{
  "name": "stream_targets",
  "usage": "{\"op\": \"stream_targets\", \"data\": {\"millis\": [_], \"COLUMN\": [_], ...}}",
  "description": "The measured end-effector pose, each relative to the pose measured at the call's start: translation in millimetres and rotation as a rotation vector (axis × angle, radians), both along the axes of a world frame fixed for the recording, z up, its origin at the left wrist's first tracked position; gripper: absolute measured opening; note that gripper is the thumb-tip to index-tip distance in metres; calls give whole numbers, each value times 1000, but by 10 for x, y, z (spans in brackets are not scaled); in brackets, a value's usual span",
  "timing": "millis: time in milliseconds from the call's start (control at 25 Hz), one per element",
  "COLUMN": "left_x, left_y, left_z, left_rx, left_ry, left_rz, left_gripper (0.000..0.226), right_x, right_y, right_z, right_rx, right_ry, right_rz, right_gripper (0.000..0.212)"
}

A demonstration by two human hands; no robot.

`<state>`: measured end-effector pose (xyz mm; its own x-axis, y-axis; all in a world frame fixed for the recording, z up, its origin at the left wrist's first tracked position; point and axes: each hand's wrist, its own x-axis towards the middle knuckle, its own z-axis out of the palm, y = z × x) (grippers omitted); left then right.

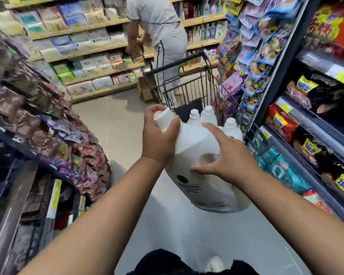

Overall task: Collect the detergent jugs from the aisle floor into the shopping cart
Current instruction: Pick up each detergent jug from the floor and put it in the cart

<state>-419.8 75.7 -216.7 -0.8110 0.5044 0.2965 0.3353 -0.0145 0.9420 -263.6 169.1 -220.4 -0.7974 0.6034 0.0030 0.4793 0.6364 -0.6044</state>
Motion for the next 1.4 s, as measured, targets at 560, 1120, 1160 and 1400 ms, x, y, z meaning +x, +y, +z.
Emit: {"op": "stream_targets", "data": {"millis": [560, 1120, 1160, 1400], "left_x": [-1386, -1589, -1632, -1729], "left_y": [2390, 2966, 2936, 2922], "left_z": [-729, -1602, -1695, -2087], "left_rx": [-192, -369, -404, -605], "left_ry": [-2, 81, 82, 70], "left_rz": [-535, -654, -644, -619], "left_gripper": [46, 48, 49, 55], "right_x": [-1186, -1382, -1415, -1543], "right_y": [1737, 2162, 2158, 2171], "right_z": [-837, -1733, -1817, -2346], "right_rx": [-141, -363, -385, -480], "right_ry": [-43, -188, -200, -250], "right_rz": [-458, -608, -591, -560], "right_gripper": [111, 111, 110, 109]}}
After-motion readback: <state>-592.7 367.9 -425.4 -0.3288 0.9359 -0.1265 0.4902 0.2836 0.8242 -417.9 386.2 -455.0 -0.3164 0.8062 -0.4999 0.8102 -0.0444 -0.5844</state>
